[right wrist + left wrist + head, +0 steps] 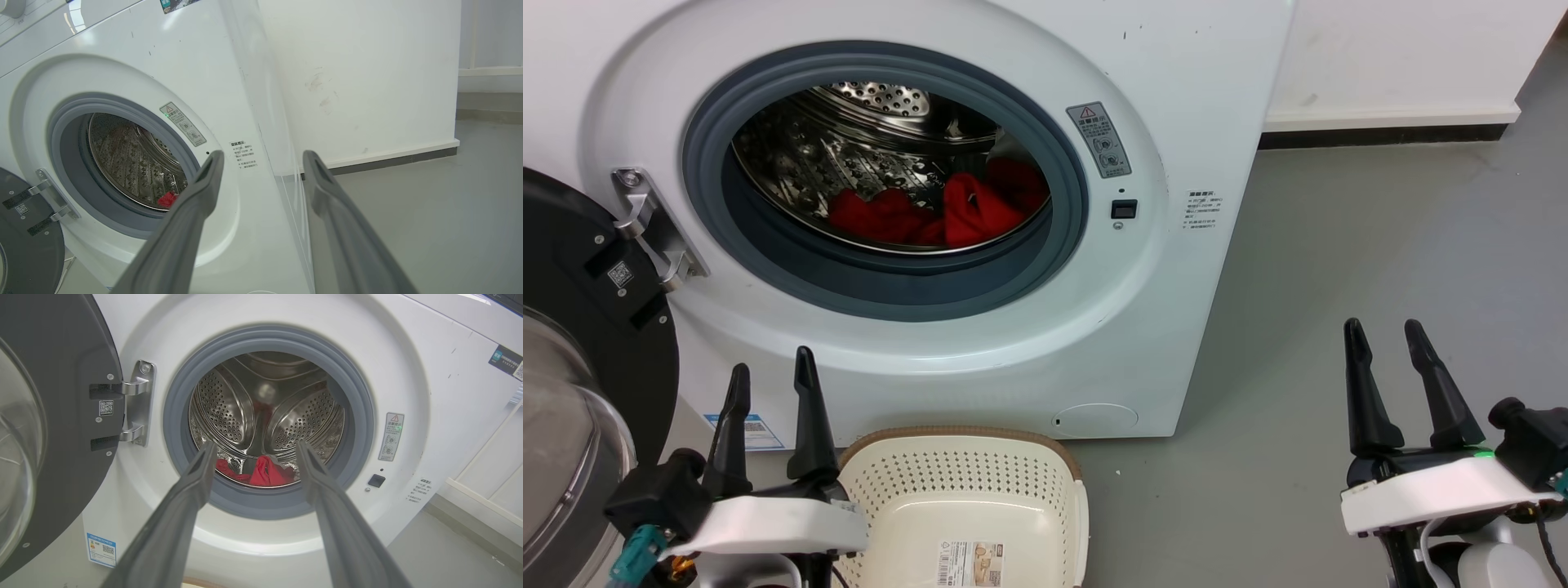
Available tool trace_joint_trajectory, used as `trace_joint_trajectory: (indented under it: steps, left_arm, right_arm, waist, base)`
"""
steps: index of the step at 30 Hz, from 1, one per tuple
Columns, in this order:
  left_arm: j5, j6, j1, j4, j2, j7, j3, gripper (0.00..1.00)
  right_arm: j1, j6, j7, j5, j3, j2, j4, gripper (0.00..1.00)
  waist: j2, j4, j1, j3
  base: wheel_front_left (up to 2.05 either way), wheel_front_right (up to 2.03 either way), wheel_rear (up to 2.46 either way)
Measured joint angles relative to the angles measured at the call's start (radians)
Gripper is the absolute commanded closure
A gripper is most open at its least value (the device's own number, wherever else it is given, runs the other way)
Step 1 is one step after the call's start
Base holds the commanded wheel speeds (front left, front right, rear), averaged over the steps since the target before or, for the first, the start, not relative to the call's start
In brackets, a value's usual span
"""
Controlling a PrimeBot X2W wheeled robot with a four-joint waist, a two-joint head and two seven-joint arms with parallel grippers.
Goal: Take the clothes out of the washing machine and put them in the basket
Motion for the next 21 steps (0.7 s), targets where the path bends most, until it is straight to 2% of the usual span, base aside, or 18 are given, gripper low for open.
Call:
trace_joint_trajectory:
  steps: [8,21]
  left_arm:
    - [0.075,0.083,0.013,-0.002,0.043,-0.021,-0.072,0.00]
    - [0.167,0.097,0.019,0.028,0.063,-0.051,-0.120,0.00]
  right_arm:
    - [0.008,0.000,-0.021,-0.093,0.012,0.000,-0.003,0.00]
    - [0.012,0.000,-0.048,-0.223,0.020,0.000,-0.003,0.00]
  waist:
    - [0.0000,-0.009,0.0000,-0.001]
    - [0.0000,-0.016,0.0000,0.005]
  base:
    - [0.00,0.00,0.00]
    - [0.00,0.00,0.00]
